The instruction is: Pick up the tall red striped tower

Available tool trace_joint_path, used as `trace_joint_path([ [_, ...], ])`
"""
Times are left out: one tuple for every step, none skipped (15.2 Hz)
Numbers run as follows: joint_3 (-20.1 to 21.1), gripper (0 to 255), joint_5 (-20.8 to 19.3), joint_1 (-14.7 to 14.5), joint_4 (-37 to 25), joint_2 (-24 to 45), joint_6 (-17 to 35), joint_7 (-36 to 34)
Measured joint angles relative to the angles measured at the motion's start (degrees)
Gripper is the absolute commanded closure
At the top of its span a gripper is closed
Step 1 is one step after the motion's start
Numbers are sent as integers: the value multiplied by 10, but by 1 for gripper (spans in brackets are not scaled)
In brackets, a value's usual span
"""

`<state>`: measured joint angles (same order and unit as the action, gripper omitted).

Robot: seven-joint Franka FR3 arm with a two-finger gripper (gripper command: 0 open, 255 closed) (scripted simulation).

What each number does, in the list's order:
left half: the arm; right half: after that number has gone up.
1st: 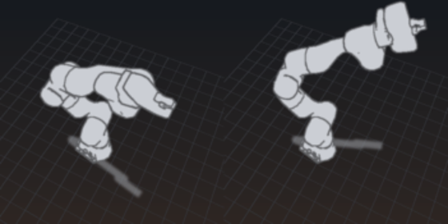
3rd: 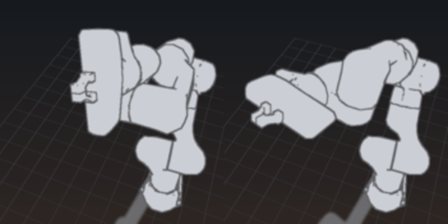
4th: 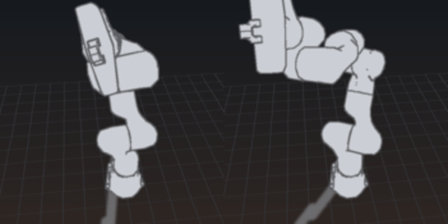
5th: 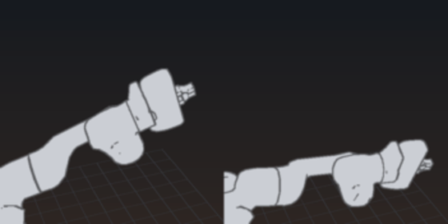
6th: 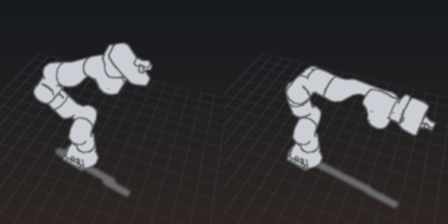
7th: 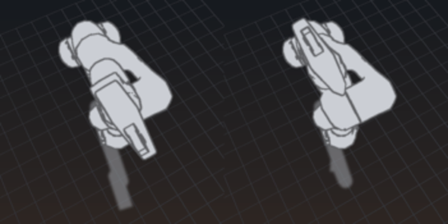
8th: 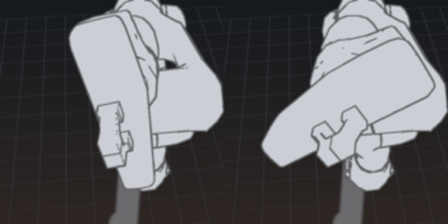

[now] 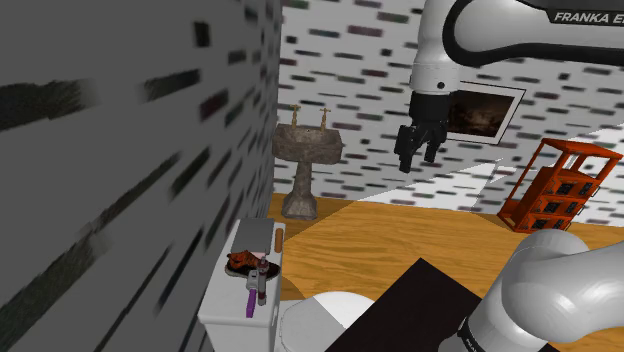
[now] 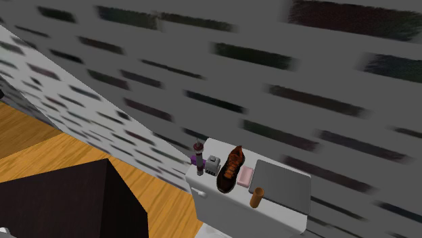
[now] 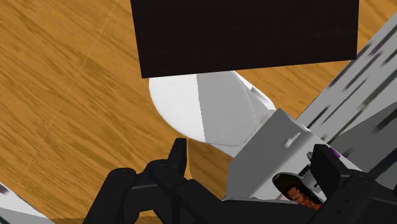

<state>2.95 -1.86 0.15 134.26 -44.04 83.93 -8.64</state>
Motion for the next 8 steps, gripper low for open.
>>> trace_joint_path([
  [0, 0, 0, 0, 0, 0, 0, 0],
  [4, 0, 2, 0, 6, 2, 9, -6],
  [13, 0, 7, -1, 15, 4, 22, -19],
  [21, 0, 12, -3, 32, 2, 40, -31],
  [31, 0, 18, -4, 46, 3, 58, -45],
  [41, 0, 23, -5, 57, 6, 75, -59],
  [50, 0, 27, -5, 67, 13, 95, -73],
  [59, 0, 31, -6, 79, 19, 117, -87],
])
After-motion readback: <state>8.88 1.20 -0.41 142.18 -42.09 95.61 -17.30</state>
